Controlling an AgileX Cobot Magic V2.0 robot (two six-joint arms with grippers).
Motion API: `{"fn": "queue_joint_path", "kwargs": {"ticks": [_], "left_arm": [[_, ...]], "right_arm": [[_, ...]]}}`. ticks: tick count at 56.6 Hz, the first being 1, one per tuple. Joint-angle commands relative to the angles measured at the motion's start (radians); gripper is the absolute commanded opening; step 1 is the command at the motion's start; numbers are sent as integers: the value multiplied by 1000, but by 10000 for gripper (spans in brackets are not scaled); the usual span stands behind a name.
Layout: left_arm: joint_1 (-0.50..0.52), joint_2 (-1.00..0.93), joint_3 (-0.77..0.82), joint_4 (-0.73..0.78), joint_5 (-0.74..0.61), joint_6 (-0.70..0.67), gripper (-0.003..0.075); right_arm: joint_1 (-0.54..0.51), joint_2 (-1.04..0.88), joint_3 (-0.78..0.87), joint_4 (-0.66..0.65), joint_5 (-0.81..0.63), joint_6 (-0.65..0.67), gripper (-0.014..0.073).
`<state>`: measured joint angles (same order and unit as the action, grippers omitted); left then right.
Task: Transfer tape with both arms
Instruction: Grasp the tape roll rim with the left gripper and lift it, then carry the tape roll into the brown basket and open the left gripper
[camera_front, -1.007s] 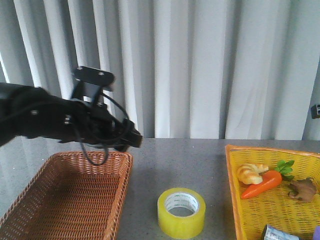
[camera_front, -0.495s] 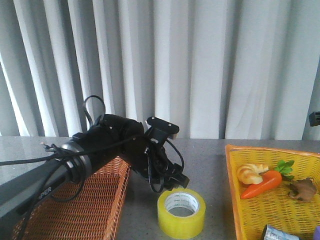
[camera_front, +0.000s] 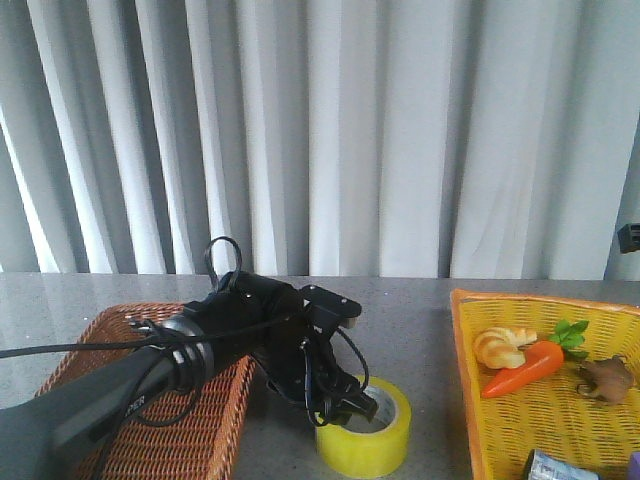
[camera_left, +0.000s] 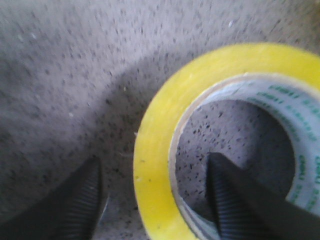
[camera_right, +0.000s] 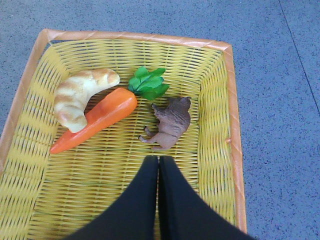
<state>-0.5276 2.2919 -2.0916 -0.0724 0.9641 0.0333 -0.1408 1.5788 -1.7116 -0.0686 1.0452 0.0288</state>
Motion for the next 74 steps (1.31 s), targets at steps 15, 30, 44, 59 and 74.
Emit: {"fn": "queue_joint_path", "kwargs": {"ticks": [15,30,44,59,74], "left_arm": [[-4,-78,-53,-4,-56,-23,-8],[-4,-144,-213,-4,-10,-23,-6],[23,-251,-263,48,17,-23,-5],[163,-339,-228,171,137,-33,-5],[334,-414,15,169,66,-33,-5]], "right_arm": [[-6,-37,-24,-6,-44,-2,-8],[-6,-37,-24,-6,-44,-2,-8],[-6,-37,-24,-6,-44,-2,-8],[-6,-37,-24,-6,-46,-2,-8],[-6,-37,-24,-6,-45,-2,-8]]}}
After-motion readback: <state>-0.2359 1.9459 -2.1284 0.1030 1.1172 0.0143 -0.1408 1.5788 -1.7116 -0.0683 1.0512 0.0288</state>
